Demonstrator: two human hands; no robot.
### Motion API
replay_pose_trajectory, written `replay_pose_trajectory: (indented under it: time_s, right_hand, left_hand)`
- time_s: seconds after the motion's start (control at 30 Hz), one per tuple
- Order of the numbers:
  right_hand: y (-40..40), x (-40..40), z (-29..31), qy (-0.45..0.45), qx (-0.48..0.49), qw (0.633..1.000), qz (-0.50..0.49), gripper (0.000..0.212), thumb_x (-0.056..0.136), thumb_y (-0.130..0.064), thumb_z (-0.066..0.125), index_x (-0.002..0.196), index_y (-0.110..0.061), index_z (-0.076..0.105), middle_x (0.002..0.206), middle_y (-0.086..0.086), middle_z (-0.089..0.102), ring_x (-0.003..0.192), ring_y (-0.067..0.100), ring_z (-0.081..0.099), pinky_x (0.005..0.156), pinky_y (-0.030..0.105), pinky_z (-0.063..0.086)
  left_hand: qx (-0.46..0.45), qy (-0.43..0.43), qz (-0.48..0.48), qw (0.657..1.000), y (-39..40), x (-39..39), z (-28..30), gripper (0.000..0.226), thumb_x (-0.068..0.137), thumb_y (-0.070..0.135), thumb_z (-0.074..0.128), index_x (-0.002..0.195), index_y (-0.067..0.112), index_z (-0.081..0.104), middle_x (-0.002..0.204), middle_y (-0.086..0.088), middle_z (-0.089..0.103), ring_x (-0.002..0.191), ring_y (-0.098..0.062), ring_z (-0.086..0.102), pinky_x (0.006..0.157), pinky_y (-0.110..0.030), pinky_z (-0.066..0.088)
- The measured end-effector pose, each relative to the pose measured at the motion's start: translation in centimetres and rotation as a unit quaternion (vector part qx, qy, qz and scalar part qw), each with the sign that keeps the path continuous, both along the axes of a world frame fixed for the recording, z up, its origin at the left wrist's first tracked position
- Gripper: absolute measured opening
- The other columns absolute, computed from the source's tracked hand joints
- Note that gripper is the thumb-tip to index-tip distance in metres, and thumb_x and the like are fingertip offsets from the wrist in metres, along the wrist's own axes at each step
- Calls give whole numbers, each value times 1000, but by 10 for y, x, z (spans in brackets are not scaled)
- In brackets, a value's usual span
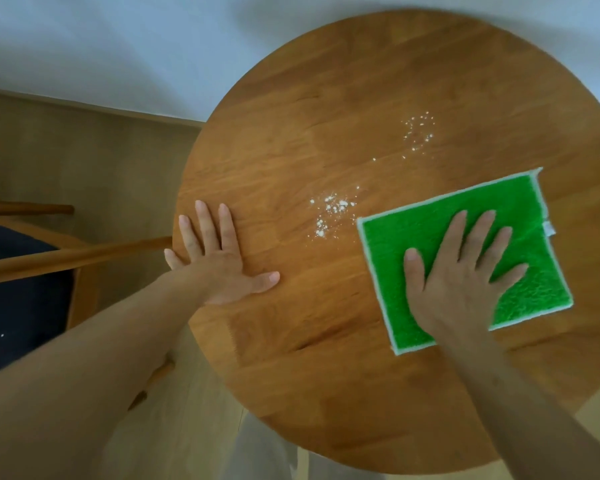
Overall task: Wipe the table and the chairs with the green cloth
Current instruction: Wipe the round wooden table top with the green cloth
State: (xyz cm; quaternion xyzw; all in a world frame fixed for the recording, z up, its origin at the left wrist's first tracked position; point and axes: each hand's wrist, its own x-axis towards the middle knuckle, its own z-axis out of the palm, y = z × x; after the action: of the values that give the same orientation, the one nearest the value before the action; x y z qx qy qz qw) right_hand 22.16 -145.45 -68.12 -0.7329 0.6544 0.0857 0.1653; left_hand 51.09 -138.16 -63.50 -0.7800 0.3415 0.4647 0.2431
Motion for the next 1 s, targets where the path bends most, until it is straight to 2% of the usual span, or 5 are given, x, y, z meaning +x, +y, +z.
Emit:
replay_pose_trajectory:
  time_s: [0.2,0.27,0.57,0.83,1.0]
  right_hand:
    - [98,-1,-2,2,12,978,209,78,93,-62,22,151,-11,20,159,16,17,142,42,19,108,67,6]
    - [99,-16,-3,3,11,972,234,75,94,-62,20,151,-12,19,159,9,14,143,36,19,109,63,9]
    - [-68,-47,-2,4,-33,997,75,87,91,-72,9,152,-13,-9,161,7,-8,147,24,-6,113,60,-3]
    - [-184,18,-5,-48,-68,997,0,88,86,-75,-1,154,-19,4,163,5,-5,149,23,-6,114,62,-4]
    - [-168,87,-1,-32,-59,994,84,84,88,-71,-8,154,-19,-1,162,9,-7,148,29,-8,113,63,-4]
  left_hand:
    - [44,25,2,999,-6,-1,10,141,59,85,61,97,33,-65,106,3,-74,111,-27,-58,110,-65,-9]
    - [56,26,0,998,-8,-1,13,145,59,82,65,97,32,-65,105,2,-74,111,-27,-59,109,-66,-9]
    - [56,26,3,998,-7,-4,12,150,60,74,72,95,32,-67,105,0,-75,106,-28,-62,109,-67,-11]
    - [59,32,6,998,-11,-5,18,150,63,72,72,95,29,-68,104,-2,-75,110,-30,-60,109,-68,-8]
    - [57,33,8,998,-11,-5,19,150,62,71,74,95,29,-67,104,-2,-75,107,-29,-62,108,-68,-10]
